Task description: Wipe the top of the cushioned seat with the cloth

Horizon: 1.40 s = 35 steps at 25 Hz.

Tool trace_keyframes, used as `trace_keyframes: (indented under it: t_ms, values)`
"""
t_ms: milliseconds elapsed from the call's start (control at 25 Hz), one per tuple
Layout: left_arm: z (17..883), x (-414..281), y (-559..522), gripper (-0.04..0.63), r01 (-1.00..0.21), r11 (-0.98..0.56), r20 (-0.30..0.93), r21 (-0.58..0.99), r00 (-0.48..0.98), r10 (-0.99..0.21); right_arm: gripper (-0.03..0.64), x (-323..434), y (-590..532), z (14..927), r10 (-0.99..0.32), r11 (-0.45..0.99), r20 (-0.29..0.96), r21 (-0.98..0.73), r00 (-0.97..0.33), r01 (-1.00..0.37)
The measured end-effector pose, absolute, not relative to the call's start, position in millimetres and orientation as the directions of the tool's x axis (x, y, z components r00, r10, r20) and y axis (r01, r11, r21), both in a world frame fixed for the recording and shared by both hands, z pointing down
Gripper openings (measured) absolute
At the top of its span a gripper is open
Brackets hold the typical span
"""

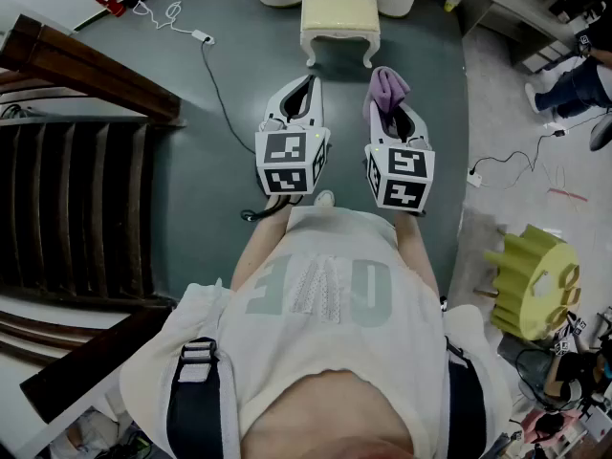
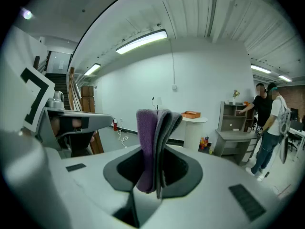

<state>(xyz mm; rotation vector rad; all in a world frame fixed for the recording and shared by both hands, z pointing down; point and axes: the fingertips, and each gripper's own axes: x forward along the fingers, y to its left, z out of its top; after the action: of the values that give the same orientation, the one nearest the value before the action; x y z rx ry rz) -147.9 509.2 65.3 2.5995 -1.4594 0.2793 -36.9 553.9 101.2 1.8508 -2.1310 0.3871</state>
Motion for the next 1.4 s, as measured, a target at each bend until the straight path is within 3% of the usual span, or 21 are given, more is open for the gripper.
trace_keyframes:
  t_ms: [800,1040,1400]
  values:
    - [75,-203,484,0.006,-0.857,-0.507,0.25,0.094,0.513,-0.821,0.095,-77,540,108,-0.918,0.114,0.379,-0.034,-0.119,-0.993]
    - [88,-201,471,0.006,-0.848,-0.521,0.268,0.098,0.526,-0.807,0.095,-79,536,128,-0.902,0.106,0.415,-0.052,-0.118,-0.993]
    - [93,-179,421,0.006,-0.847,-0.526,0.224,0.07,0.528,-0.819,0.095,-59,479,132,-0.928,0.106,0.357,-0.02,-0.106,-0.994]
